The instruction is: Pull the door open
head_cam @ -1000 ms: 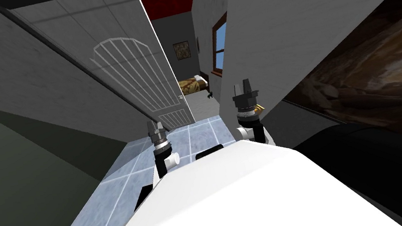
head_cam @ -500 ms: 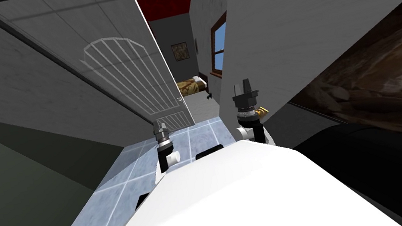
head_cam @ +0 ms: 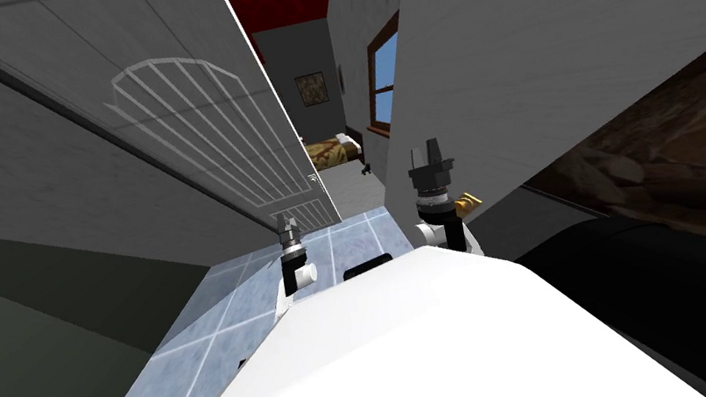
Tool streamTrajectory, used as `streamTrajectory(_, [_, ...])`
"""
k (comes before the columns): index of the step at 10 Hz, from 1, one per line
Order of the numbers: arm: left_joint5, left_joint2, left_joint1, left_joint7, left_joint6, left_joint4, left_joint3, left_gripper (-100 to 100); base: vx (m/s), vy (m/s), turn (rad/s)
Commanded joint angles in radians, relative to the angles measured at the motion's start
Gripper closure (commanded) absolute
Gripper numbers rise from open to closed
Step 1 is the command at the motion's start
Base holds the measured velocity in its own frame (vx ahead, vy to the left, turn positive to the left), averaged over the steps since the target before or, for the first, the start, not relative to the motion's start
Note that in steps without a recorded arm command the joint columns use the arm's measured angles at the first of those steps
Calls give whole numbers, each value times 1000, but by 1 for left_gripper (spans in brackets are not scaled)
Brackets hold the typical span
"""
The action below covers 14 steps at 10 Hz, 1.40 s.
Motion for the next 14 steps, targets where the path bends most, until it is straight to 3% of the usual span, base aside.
streamTrajectory(1, [4,4,-23,10,22,44,4,-100,126,-5,-58])
streamTrajectory(14, [24,15,-141,55,96,286,25,-100,104,3,-43])
